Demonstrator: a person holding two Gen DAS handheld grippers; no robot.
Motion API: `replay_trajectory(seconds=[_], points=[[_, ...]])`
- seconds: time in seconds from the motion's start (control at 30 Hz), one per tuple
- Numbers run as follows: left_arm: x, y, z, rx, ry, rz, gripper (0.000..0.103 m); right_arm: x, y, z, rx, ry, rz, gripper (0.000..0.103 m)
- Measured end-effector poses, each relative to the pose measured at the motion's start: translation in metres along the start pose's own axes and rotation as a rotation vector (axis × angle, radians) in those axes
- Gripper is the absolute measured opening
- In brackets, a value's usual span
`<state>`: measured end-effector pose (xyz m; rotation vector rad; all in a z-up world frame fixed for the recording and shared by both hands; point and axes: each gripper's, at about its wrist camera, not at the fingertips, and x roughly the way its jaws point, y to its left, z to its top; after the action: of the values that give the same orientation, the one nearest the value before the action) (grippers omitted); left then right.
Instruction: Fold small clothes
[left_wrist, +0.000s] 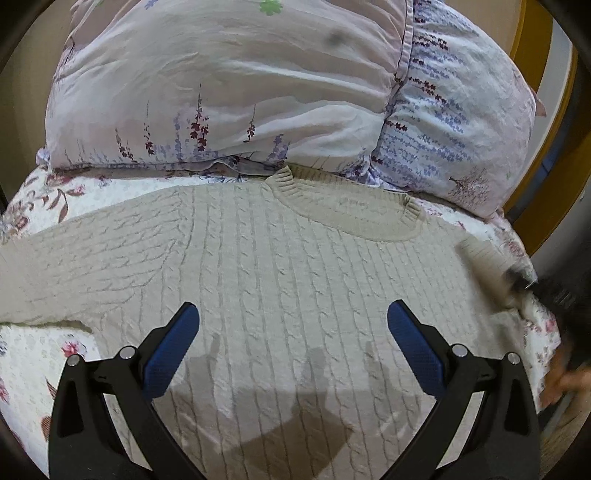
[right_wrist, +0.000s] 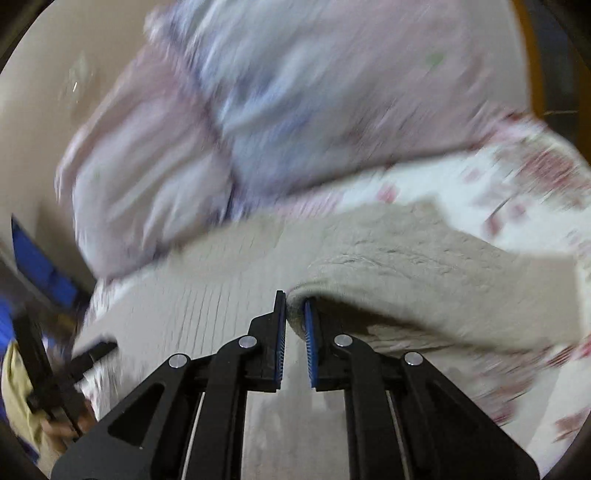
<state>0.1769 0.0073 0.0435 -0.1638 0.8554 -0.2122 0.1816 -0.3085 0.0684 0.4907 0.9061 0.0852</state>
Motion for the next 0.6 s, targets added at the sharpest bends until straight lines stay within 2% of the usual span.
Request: replay_trajectory(seconds=[0.03,0.13,0.17,0.23,0.27,0.33,0.47,0.6], points=[[0.000,0.001,0.000,-0.017,0.005,-0.019,0.101,0.014,0.004,-0.007,-0.009,0.040,-0.011,0.010],[0.001,0.005,0.000,-0.054,0.021,-0.058,0.101,0.025,0.002,-0.012,0.020,0.085,-0.006,0.013],[0.001,0.006,-0.001,-0.065,0.023,-0.069,0.101,0.022,-0.001,-0.012,0.049,0.086,0.010,0.022],[0.002,0.007,-0.001,-0.081,0.023,-0.081,0.101,0.014,-0.014,-0.009,0.117,0.081,0.039,0.051],[0.002,0.008,-0.001,-0.085,0.024,-0.086,0.101,0.003,-0.024,-0.009,0.171,0.052,0.045,0.059],[0.003,0.009,-0.001,-0.092,0.026,-0.101,0.101,-0.004,-0.036,-0.005,0.236,0.026,0.057,0.059],[0.005,0.008,-0.002,-0.099,0.034,-0.122,0.101,-0.029,-0.084,-0.019,0.469,-0.020,0.100,0.059],[0.006,0.008,-0.003,-0.101,0.039,-0.130,0.101,-0.042,-0.126,-0.037,0.664,-0.064,0.075,0.059]])
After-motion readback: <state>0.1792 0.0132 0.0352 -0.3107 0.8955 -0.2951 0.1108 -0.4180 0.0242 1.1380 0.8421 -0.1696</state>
